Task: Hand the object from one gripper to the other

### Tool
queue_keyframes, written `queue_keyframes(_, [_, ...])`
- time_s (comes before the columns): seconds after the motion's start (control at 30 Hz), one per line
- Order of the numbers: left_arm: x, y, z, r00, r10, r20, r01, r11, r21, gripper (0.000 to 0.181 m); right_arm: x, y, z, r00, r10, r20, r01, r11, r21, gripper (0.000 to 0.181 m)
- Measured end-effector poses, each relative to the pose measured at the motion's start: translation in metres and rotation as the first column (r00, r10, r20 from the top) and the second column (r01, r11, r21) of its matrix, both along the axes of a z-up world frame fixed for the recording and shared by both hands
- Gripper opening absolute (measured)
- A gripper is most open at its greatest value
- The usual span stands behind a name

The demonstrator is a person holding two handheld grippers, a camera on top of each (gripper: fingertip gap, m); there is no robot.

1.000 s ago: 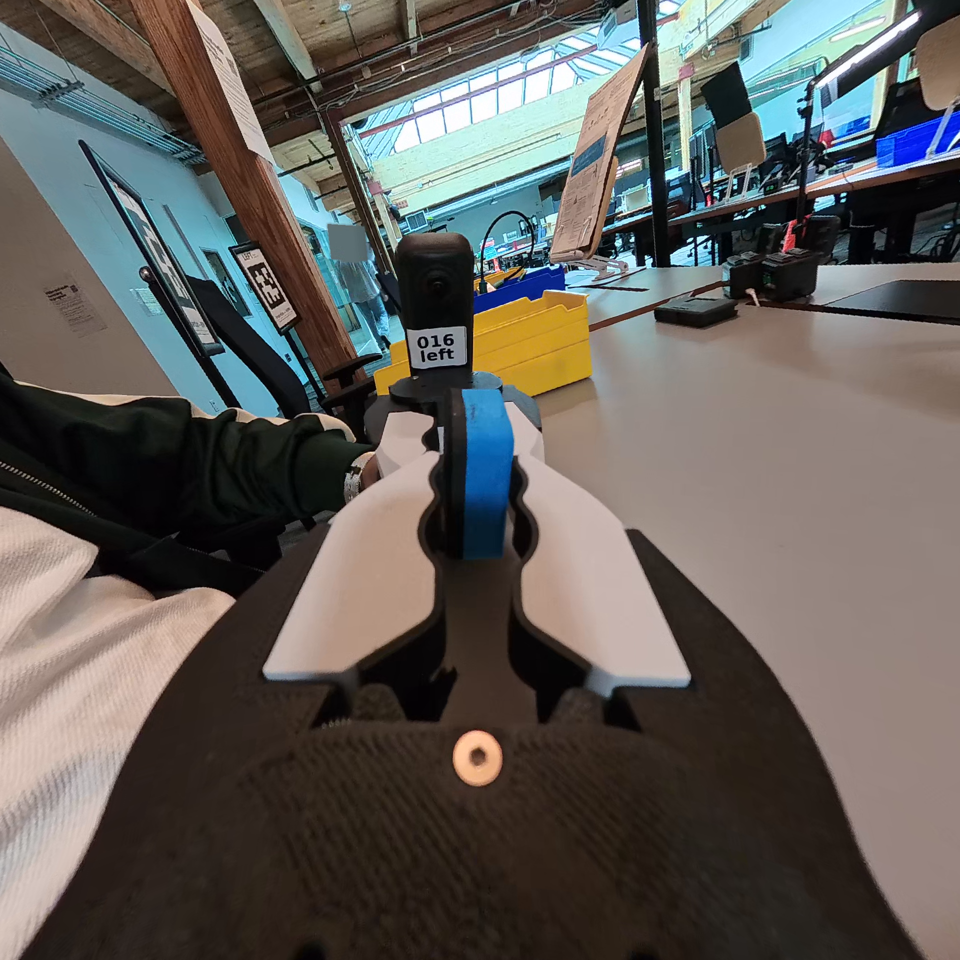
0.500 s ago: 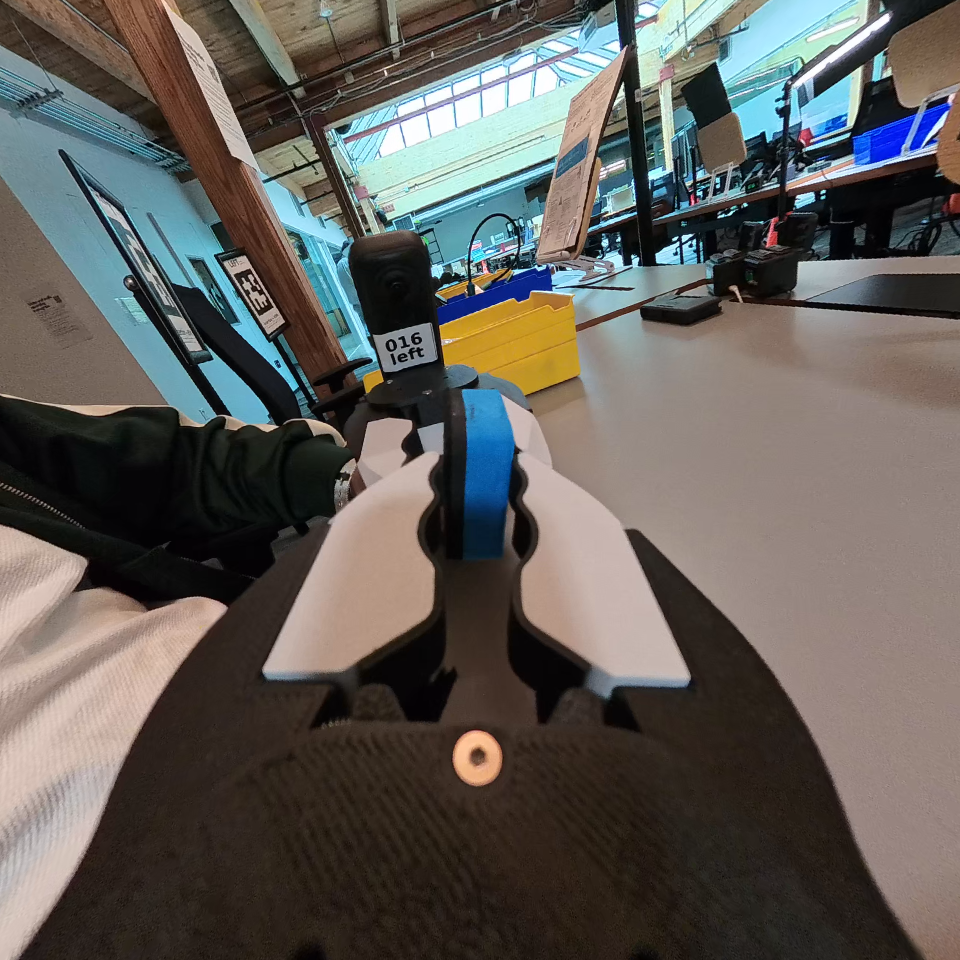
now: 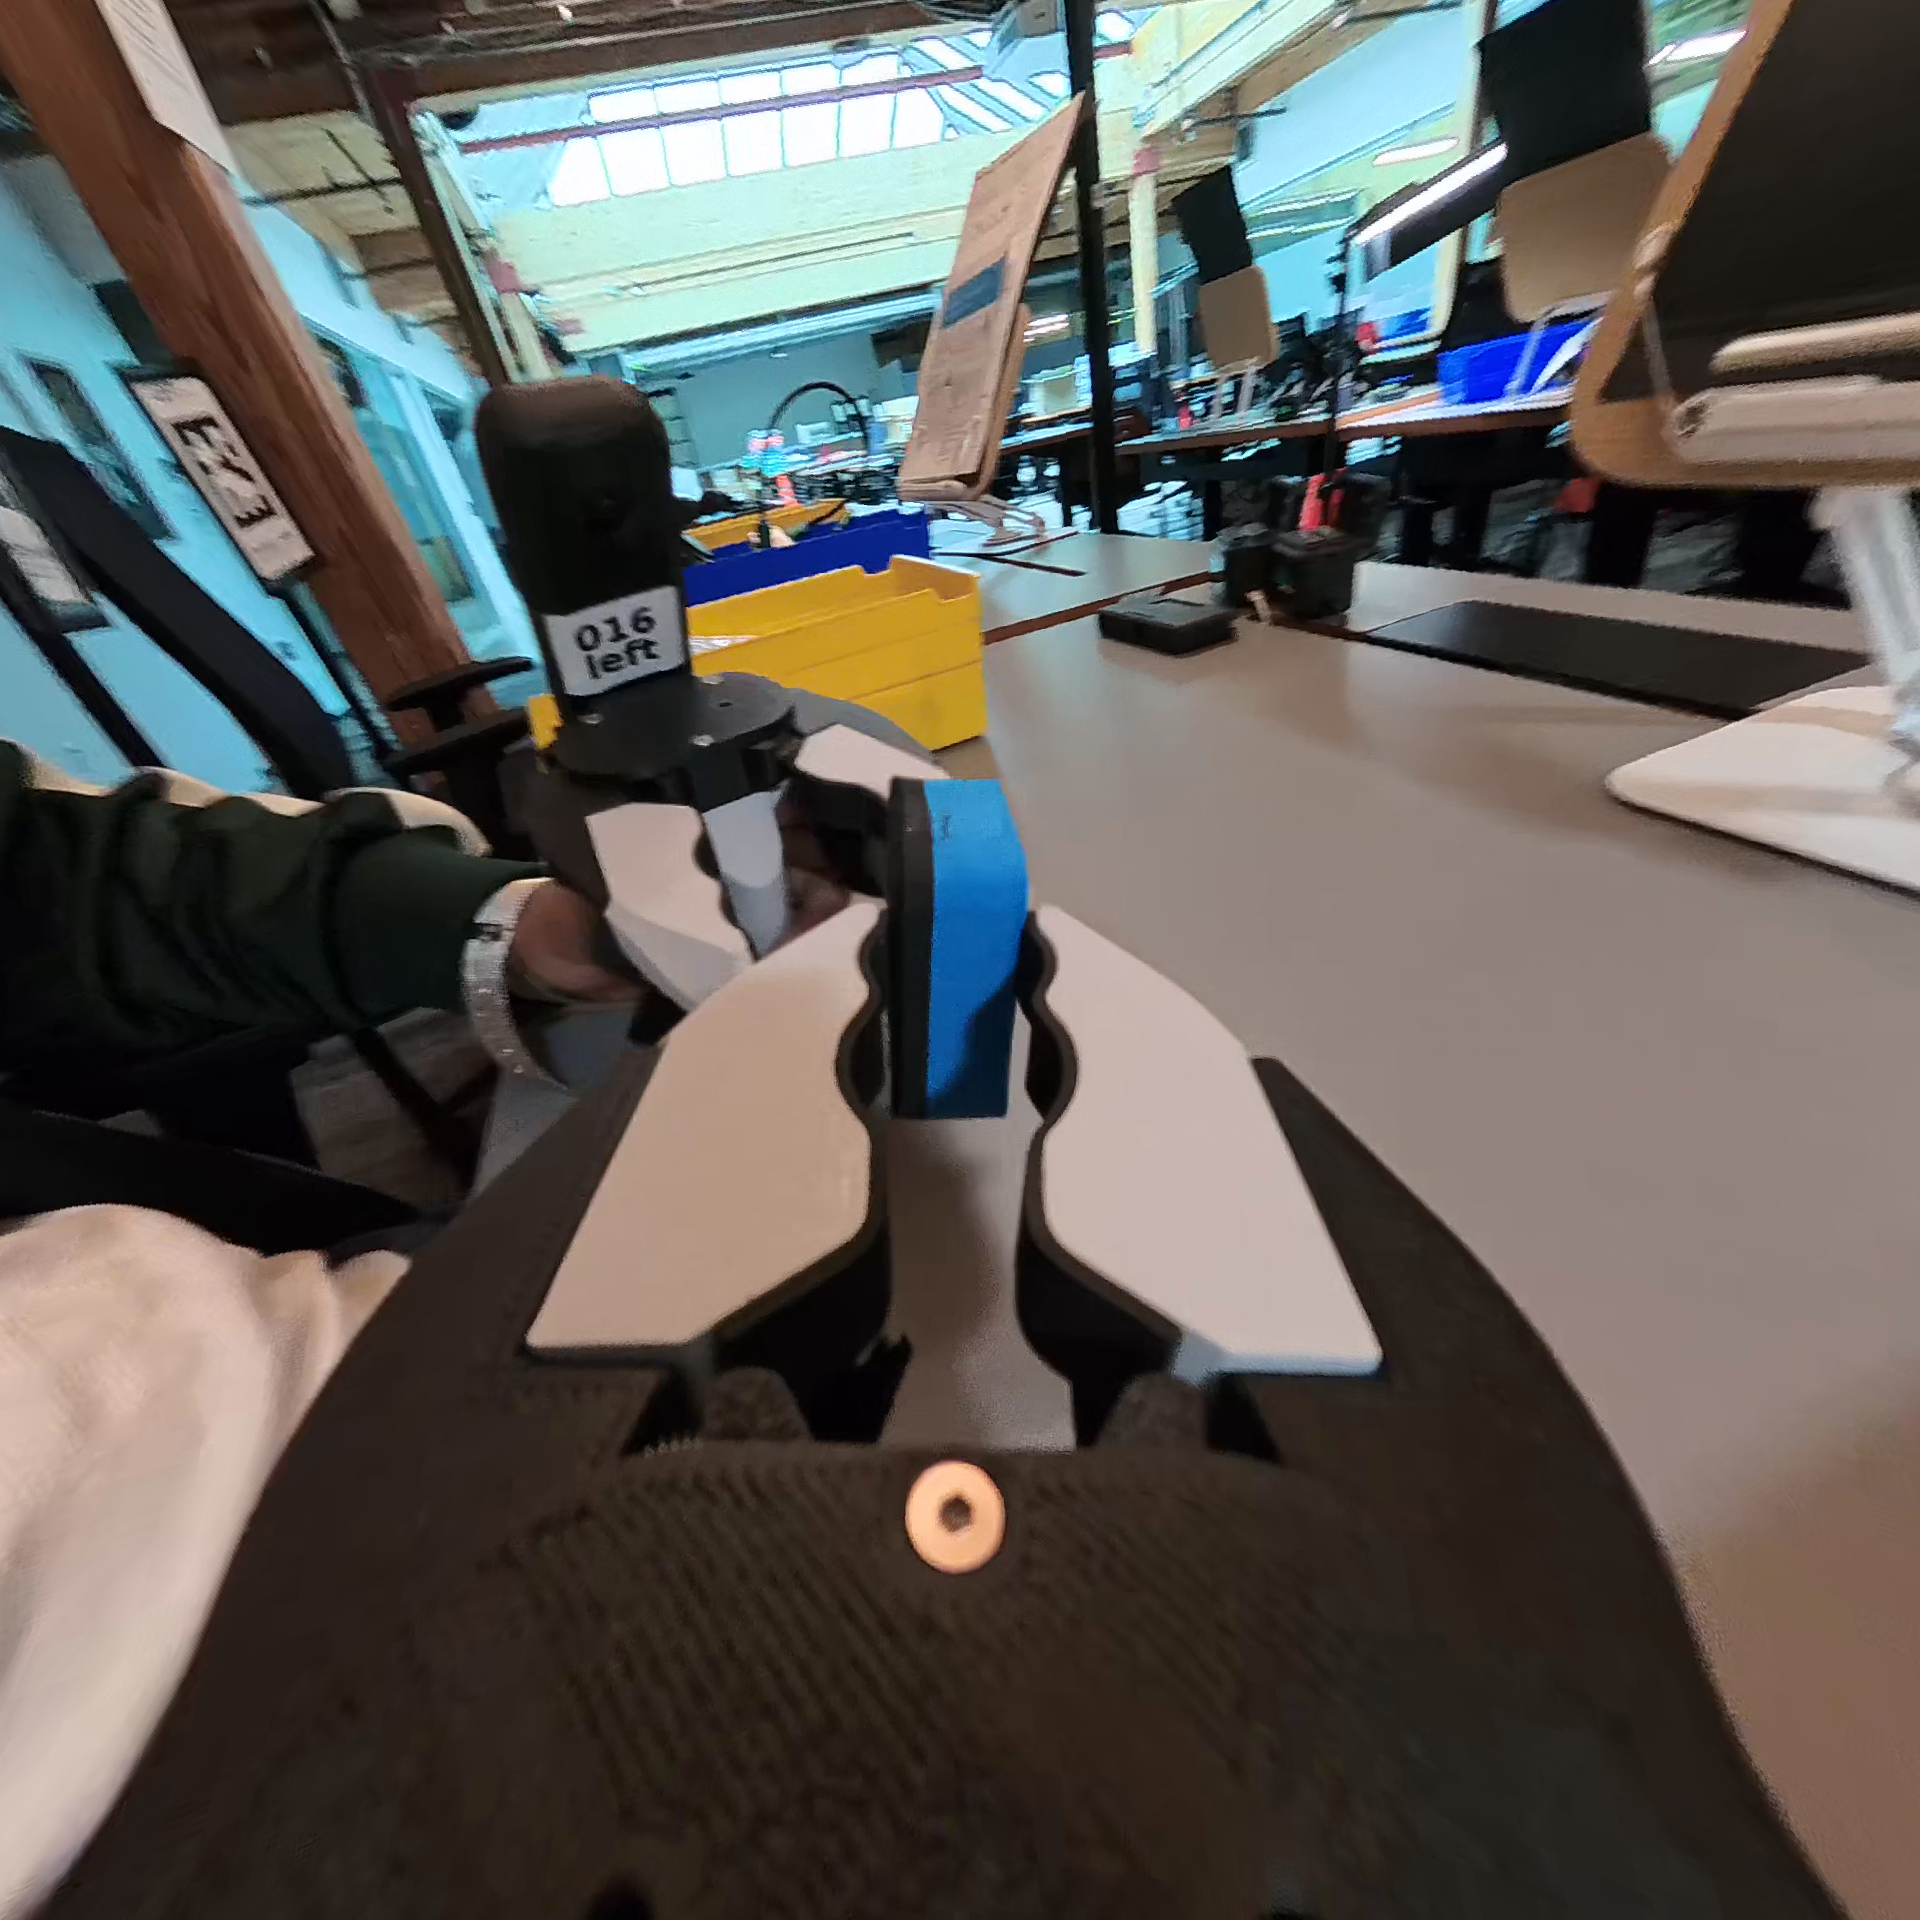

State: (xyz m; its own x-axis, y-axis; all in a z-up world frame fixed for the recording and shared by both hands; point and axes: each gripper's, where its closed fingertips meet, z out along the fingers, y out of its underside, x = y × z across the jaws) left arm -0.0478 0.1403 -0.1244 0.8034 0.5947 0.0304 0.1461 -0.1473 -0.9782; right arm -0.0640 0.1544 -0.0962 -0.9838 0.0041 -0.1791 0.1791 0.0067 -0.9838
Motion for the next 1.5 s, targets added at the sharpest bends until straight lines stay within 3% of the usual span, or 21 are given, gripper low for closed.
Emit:
queue_keyframes(0.13, [0.000, 0.000, -0.004, 0.999, 0.003, 0.034, -0.002, 1.000, -0.007, 0.058, -0.008, 0.004, 0.002, 0.984, -0.086, -0.159, 0.091, 0.996, 0.024, 0.023])
queue_keyframes(0.23, [0.000, -0.002, 0.000, 0.999, -0.002, 0.054, -0.001, 0.999, 0.049, 0.057, -0.003, 0.002, 0.002, 0.982, -0.067, -0.179, 0.072, 0.997, 0.024, 0.023])
queue_keyframes(0.4, [-0.001, -0.006, 0.007, 0.997, -0.020, 0.074, 0.008, 0.989, 0.148, 0.059, 0.002, 0.001, 0.003, 0.999, 0.001, -0.051, -0.001, 1.000, -0.008, 0.023])
queue_keyframes(0.53, [0.001, -0.004, 0.010, 0.997, -0.047, 0.066, 0.035, 0.985, 0.169, 0.058, 0.002, 0.005, 0.007, 0.986, 0.074, 0.148, -0.065, 0.996, -0.063, 0.023])
queue_keyframes(0.77, [0.021, 0.018, 0.005, 0.974, -0.206, 0.095, 0.188, 0.967, 0.171, 0.052, -0.002, 0.016, 0.023, 0.936, 0.175, 0.305, -0.113, 0.971, -0.211, 0.024])
queue_keyframes(1.03, [0.028, 0.021, 0.014, 0.952, -0.277, 0.128, 0.233, 0.931, 0.280, 0.043, 0.027, 0.001, 0.014, 0.948, 0.247, 0.203, -0.226, 0.966, -0.125, 0.023])
queue_keyframes(1.27, [0.031, 0.018, 0.016, 0.918, -0.346, 0.192, 0.257, 0.890, 0.376, 0.022, 0.033, -0.007, 0.004, 0.967, 0.222, 0.124, -0.217, 0.975, -0.055, 0.026])
queue_keyframes(1.37, [0.029, 0.015, 0.018, 0.915, -0.345, 0.208, 0.241, 0.883, 0.403, 0.023, 0.013, -0.007, 0.015, 0.998, 0.057, 0.001, -0.056, 0.992, -0.114, 0.086])
queue_keyframes(1.43, [0.027, 0.012, 0.022, 0.910, -0.349, 0.223, 0.223, 0.867, 0.446, 0.022, 0.007, -0.001, 0.028, 0.987, -0.035, -0.156, 0.009, 0.987, -0.163, 0.104])
queue_keyframes(1.5, [0.024, 0.007, 0.024, 0.896, -0.366, 0.253, 0.202, 0.842, 0.500, 0.022, 0.010, 0.002, 0.029, 0.940, -0.070, -0.335, 0.027, 0.991, -0.131, 0.109])
